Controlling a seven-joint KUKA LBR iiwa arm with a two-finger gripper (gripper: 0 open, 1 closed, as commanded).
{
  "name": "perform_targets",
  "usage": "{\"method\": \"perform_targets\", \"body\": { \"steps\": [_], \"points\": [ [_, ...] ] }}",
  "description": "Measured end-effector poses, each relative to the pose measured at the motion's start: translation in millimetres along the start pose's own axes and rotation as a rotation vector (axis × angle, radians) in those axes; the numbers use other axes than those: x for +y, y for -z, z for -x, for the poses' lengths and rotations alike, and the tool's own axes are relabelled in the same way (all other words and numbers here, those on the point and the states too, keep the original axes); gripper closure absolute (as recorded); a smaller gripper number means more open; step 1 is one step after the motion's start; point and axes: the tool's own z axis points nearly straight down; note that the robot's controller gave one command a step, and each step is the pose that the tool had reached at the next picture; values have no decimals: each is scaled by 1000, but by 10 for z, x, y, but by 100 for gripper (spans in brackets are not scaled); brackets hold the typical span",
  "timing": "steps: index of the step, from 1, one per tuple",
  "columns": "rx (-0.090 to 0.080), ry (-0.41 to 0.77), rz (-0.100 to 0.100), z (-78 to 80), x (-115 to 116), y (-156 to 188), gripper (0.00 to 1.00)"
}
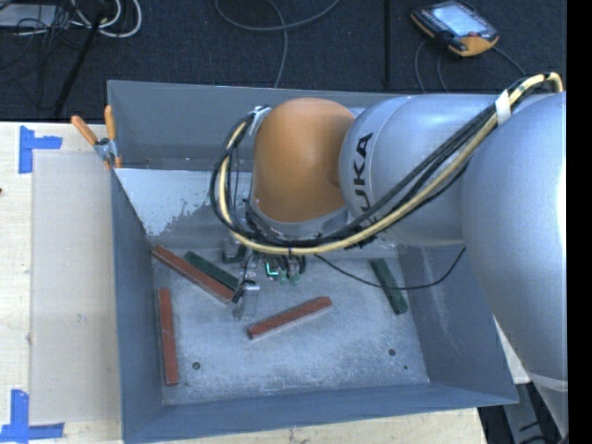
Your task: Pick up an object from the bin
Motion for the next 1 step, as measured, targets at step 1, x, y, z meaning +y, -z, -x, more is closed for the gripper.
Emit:
{"method": "perform_targets", "body": {
  "steps": [1],
  "points": [
    [-7,-3,1,19,-6,46,0]
  ]
}}
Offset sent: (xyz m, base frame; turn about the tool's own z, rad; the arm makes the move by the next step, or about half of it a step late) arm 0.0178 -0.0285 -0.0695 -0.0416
